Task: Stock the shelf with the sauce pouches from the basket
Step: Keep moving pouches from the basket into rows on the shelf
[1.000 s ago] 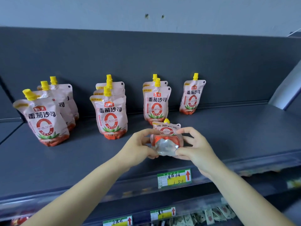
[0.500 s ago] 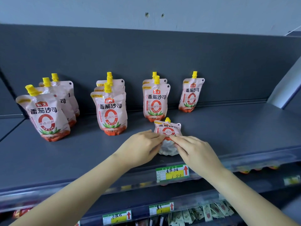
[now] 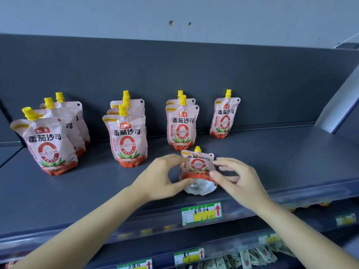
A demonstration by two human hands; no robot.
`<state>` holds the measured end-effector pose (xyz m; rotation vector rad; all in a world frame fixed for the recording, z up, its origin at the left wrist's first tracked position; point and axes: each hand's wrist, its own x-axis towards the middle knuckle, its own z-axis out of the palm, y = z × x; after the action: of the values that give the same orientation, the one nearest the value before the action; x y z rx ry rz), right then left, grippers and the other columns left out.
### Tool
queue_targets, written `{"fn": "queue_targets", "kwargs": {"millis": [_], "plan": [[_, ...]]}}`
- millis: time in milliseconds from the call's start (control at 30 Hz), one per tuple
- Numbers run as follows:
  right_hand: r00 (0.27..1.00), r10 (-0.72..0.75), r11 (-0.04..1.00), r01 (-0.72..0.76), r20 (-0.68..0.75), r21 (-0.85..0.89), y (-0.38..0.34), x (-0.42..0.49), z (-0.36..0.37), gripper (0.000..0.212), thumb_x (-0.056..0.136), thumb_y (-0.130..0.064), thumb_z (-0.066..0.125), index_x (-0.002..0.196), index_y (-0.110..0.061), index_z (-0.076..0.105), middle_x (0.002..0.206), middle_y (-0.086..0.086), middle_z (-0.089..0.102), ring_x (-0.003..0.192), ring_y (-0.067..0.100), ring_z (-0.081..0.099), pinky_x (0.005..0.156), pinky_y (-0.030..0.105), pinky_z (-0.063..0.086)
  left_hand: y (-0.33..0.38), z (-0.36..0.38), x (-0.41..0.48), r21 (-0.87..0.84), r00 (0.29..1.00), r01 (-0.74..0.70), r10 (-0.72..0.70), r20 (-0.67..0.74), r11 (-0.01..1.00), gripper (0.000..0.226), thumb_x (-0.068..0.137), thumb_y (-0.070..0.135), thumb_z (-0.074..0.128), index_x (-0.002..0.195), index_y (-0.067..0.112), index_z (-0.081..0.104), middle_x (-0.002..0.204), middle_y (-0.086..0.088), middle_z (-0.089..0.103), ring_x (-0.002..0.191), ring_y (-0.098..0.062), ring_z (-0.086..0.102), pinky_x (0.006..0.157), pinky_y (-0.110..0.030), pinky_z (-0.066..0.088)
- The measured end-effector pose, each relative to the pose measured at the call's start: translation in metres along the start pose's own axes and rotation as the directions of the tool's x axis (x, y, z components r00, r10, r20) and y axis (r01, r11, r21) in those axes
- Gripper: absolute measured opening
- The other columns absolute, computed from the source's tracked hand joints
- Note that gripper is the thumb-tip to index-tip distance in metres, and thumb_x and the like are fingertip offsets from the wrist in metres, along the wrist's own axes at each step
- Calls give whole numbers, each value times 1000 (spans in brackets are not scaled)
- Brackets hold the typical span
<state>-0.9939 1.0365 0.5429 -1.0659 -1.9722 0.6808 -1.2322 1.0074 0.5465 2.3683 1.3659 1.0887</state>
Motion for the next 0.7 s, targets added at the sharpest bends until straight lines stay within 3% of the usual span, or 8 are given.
{"fn": "queue_targets", "kwargs": {"millis": [67, 133, 267, 333, 400, 500, 567, 700], "plan": [[965, 261, 963, -262, 16, 64, 3, 18, 1, 22, 87, -40, 66, 108, -40, 61, 115, -21, 59, 105, 3, 59, 85, 22, 48, 5, 1, 12, -203, 959, 283, -274, 69, 937, 68, 74, 62, 69, 131, 29, 53, 120, 20, 59, 111, 3, 56, 97, -18, 45], [901, 431, 874, -432, 53, 223, 3, 34, 8, 31, 88, -37, 67, 116, -26, 60, 120, -7, 62, 111, 12, 59, 95, 33, 49, 7, 8, 29, -386, 856, 512, -492, 158, 767, 73, 73, 62, 70, 134, 26, 50, 126, 11, 59, 115, -8, 58, 101, -31, 48], [793, 575, 648, -592, 201, 479, -7, 52, 19, 59, 83, -3, 72, 136, -7, 46, 121, 8, 61, 109, 26, 60, 85, 38, 53, 19, 15, 52, -547, 697, 697, -616, 367, 463, 23, 80, 6, 75, 94, 18, 62, 100, -3, 70, 93, -19, 68, 85, -32, 55], [783, 569, 573, -597, 251, 561, -15, 54, 15, 70, 79, 15, 66, 140, -9, 40, 115, 10, 62, 100, 25, 63, 70, 32, 53, 22, 14, 55, -602, 688, 687, -631, 358, 407, 33, 76, -9, 73, 91, 18, 61, 99, -6, 70, 97, -24, 67, 87, -38, 54], [851, 486, 623, -497, 198, 604, -20, 55, 8, 76, 75, 23, 64, 137, -16, 44, 108, 5, 66, 98, 23, 67, 73, 34, 56, 24, 11, 53, -588, 777, 582, -598, 197, 562, 58, 74, -11, 73, 112, 26, 52, 113, 0, 64, 107, -20, 63, 91, -38, 54], [975, 210, 852, -147, -70, 503, -34, 60, 1, 80, 75, 22, 65, 129, -34, 49, 115, -8, 66, 100, 12, 68, 77, 31, 59, 27, 0, 50, -359, 967, 155, -216, -136, 921, 91, 76, -13, 65, 142, 41, 30, 136, 16, 47, 122, 4, 49, 95, -17, 48], [984, 21, 920, 51, -178, 388, -41, 69, 3, 77, 76, 21, 64, 118, -43, 53, 116, -13, 65, 102, 7, 67, 76, 24, 58, 28, -7, 53, -167, 968, 4, -46, -247, 986, 97, 79, -14, 58, 146, 43, 18, 127, 21, 44, 105, 13, 49, 82, -7, 45], [986, -91, 946, 128, -138, 297, -37, 89, 16, 76, 80, 19, 58, 123, -43, 51, 122, -16, 62, 108, 6, 64, 85, 30, 57, 15, -5, 58, -41, 926, 58, -69, -371, 998, 90, 81, -9, 63, 147, 38, 21, 117, 16, 45, 94, 7, 48, 75, -7, 43]]}}
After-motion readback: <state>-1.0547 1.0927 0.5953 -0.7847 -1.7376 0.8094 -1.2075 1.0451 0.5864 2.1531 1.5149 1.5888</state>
